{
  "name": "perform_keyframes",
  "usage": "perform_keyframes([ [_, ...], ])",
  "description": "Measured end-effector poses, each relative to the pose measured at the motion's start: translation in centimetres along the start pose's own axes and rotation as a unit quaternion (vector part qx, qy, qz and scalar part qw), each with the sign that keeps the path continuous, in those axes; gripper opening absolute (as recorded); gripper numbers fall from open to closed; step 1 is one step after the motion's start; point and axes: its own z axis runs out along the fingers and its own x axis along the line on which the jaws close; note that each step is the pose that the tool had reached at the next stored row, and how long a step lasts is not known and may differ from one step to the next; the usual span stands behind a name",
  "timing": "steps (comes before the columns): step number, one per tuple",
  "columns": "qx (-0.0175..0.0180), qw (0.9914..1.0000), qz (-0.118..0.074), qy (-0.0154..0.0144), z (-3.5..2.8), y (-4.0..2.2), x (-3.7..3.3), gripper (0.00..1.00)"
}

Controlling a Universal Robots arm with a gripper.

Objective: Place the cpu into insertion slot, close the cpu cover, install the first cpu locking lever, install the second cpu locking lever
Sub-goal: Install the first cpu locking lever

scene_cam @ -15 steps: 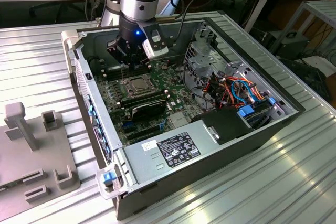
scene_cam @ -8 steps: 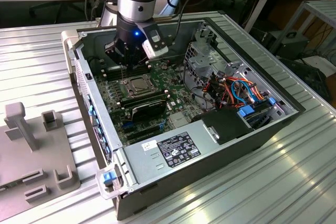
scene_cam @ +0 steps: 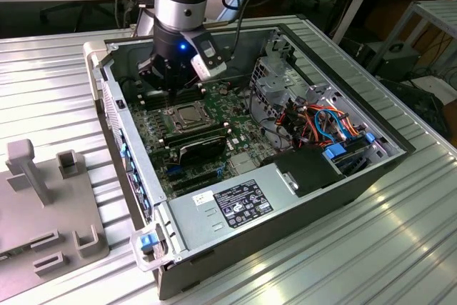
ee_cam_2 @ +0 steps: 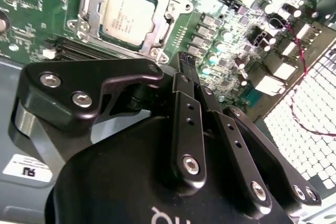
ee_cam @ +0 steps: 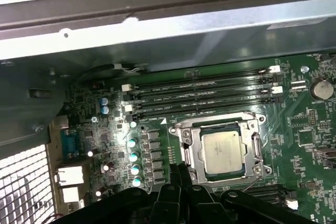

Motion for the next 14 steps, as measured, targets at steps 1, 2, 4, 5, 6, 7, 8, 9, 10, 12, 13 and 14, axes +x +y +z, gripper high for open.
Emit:
perform_keyframes([
  [1,0.0001,1.00000,-0.002,0.0000,0.00,-0.02,0.18,0.11],
  [2,0.0000,0.99999,-0.004,0.0000,0.01,-0.04,0.33,0.11],
  [4,0.0003,0.99991,-0.013,0.0003,0.01,0.04,0.50,0.11],
  [5,0.0003,0.99983,-0.019,0.0004,0.02,0.23,0.56,0.11],
  [6,0.0004,0.99981,-0.020,0.0004,0.02,0.40,0.59,0.11],
  [7,0.0004,0.99980,-0.020,0.0005,0.03,0.55,0.61,0.11],
  [8,0.0003,0.99979,-0.020,0.0004,0.04,0.78,0.64,0.11],
  [9,0.0003,0.99979,-0.020,0.0004,0.06,0.96,0.66,0.11],
  [10,0.0003,0.99979,-0.021,0.0004,0.08,1.18,0.69,0.11],
  [12,0.0002,0.99978,-0.021,0.0005,0.10,1.48,0.73,0.11],
  [13,0.0001,0.99977,-0.022,0.0004,0.12,1.60,0.74,0.11],
  [14,0.0001,0.99976,-0.022,0.0005,0.14,1.77,0.76,0.11],
])
